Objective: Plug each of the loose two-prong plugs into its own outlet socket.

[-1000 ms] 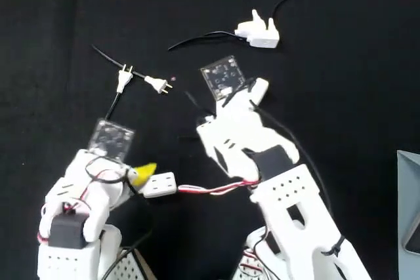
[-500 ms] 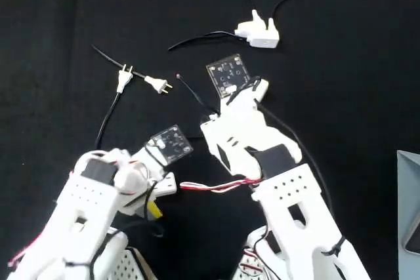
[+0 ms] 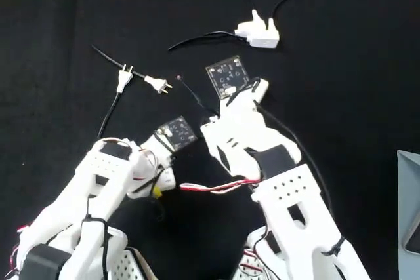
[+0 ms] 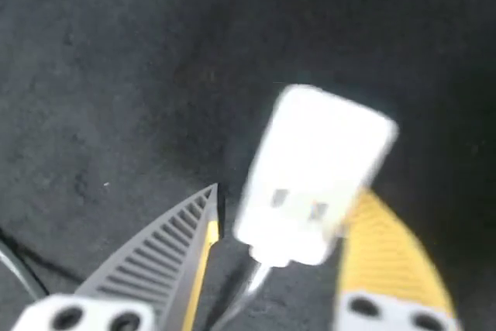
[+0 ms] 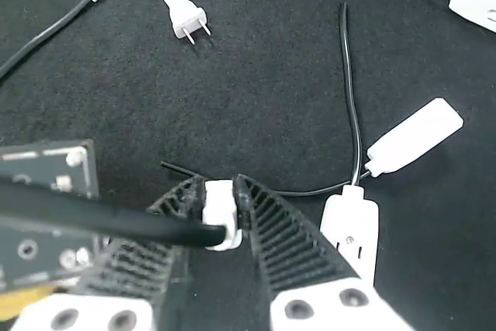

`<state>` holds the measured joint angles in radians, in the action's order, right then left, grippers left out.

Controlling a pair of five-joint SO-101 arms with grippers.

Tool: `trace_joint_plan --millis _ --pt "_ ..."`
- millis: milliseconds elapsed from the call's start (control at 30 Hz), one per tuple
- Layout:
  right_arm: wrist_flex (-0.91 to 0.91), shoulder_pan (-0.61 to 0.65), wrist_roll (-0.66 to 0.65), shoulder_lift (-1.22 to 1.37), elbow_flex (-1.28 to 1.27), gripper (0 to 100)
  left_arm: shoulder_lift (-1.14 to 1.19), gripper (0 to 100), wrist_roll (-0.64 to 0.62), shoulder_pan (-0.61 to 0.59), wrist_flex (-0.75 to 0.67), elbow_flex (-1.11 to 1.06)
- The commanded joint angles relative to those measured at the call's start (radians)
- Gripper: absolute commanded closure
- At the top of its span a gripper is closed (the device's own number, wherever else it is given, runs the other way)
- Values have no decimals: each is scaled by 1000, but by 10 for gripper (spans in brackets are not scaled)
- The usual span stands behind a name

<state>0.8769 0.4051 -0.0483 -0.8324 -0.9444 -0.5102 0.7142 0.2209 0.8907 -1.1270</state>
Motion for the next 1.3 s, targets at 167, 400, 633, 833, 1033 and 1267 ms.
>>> trace_joint_plan --millis 167,400,633,833,1033,1267 --pt "-21 -9 2 -13 10 987 9 911 -166 -48 -152 54" --pt "-21 -9 3 -13 10 987 0 803 -308 -120 -209 53" --pt "-21 -9 3 -13 10 987 -2 651 -460 -163 -5 194" --pt "-20 26 66 -13 10 987 -2 651 -462 -288 164 344" --pt "-68 130 77 44 7 987 -8 651 -459 -354 170 295" --pt "-215 196 -25 292 65 987 -216 651 -496 -421 86 110"
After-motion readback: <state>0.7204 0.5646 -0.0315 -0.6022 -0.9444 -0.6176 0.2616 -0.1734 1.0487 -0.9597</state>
